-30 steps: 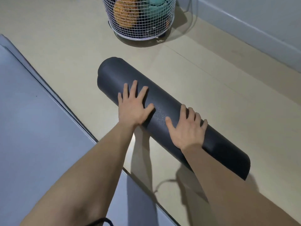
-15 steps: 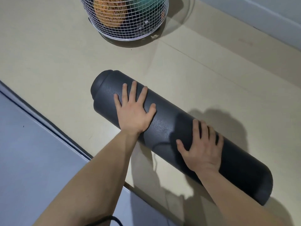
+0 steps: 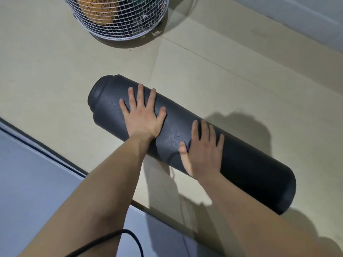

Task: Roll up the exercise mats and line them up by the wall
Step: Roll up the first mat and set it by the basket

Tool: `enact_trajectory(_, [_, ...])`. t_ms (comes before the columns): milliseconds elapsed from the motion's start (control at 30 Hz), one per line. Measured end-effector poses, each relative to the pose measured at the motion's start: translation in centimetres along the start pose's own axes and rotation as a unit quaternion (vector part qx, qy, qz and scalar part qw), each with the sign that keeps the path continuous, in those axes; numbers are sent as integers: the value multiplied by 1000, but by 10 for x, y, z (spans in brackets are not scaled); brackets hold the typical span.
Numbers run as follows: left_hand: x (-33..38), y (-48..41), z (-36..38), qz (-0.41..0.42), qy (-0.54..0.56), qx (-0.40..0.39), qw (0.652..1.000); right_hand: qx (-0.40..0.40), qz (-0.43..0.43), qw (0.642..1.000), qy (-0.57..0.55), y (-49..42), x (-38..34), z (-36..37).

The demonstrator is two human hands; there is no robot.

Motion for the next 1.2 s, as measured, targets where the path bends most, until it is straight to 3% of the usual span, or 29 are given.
enact_trajectory(67, [5, -1, -4, 3, -9, -21, 1000, -14, -41, 998, -34, -15, -37, -1])
enact_trajectory(167, [0, -3, -15, 46, -39, -38, 997, -41, -38, 998, -10, -32, -55, 8])
enact_trajectory(267, [-40, -22, -35, 104, -64, 24, 992, -54, -25, 998, 22, -33, -50, 26])
enact_trajectory(367, [-76, -45, -31, 84, -52, 36, 994, -49, -19, 998, 32, -40, -50, 37])
enact_trajectory(567, [-71, -66, -9, 88, -25, 7, 996, -52, -20, 998, 23, -53, -46, 39])
enact_trajectory(700, [-67, -66, -13, 85, -79, 11, 993, -49, -93, 994, -25, -42, -30, 7])
enact_trajectory(767, [-59, -61, -18, 80, -136, 12, 987, -8, -29, 999, 18, -14, 26, -5])
enact_trajectory(833, [-52, -53, -28, 37, -160, 1, 987, -26, 55, 997, 51, 20, 83, -9])
enact_trajectory(933, [-18, -22, -33, -40, -90, -28, 995, -72, 58, 994, 53, 41, 112, 6])
enact_trajectory(1067, [119, 81, 16, 136, -40, -107, 984, -67, 24, 997, 26, 33, 109, 12])
enact_trajectory(1133, [149, 104, 30, 136, -8, -97, 986, -109, -2, 994, 17, 34, 125, 8])
enact_trajectory(1200, [146, 103, 37, 104, -17, -79, 991, -68, 25, 997, 33, 42, 156, -1])
Point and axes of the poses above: each hand's wrist, its own y-axis away from the middle knuckle, its own z-axis out of the palm, x = y × z, the point moved 6 cm from there along -y, towards the middle knuckle, and after that the axes turned 2 degrees about y, right-handed, at the moved point
